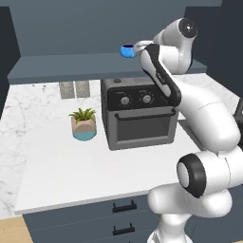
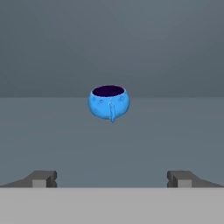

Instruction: Gather all objects into one cabinet and sort the glasses and bowls to opposite sides.

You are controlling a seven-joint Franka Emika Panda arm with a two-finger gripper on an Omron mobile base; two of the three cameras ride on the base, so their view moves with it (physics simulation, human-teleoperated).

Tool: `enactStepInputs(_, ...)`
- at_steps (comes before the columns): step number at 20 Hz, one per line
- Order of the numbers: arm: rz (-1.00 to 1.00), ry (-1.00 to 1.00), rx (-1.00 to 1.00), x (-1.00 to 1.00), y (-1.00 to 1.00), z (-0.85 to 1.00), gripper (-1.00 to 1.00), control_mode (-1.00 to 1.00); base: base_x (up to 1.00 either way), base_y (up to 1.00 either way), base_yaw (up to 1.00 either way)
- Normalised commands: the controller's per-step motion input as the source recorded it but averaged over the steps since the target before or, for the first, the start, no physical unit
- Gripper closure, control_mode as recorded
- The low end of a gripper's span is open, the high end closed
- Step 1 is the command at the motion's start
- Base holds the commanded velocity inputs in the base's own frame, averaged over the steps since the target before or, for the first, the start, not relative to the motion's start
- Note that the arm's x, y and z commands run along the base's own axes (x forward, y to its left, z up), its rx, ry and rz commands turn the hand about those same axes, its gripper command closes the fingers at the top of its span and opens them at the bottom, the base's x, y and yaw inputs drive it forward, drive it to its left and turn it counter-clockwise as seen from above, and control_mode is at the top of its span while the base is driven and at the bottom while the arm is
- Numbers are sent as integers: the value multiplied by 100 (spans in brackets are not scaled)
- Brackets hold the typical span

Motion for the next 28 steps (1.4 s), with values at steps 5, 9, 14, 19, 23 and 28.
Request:
enactStepInputs(5,0,0,0,42,5,-15,-100,-100,0,0,0)
enactStepInputs(9,0,0,0,21,4,-34,-100,-100,0,0,0)
enactStepInputs(14,0,0,0,14,2,-18,-100,-100,0,0,0)
enactStepInputs(19,0,0,0,33,7,0,-100,-100,0,0,0)
enactStepInputs(23,0,0,0,35,8,0,-100,-100,0,0,0)
enactStepInputs(28,0,0,0,28,1,0,-100,-100,0,0,0)
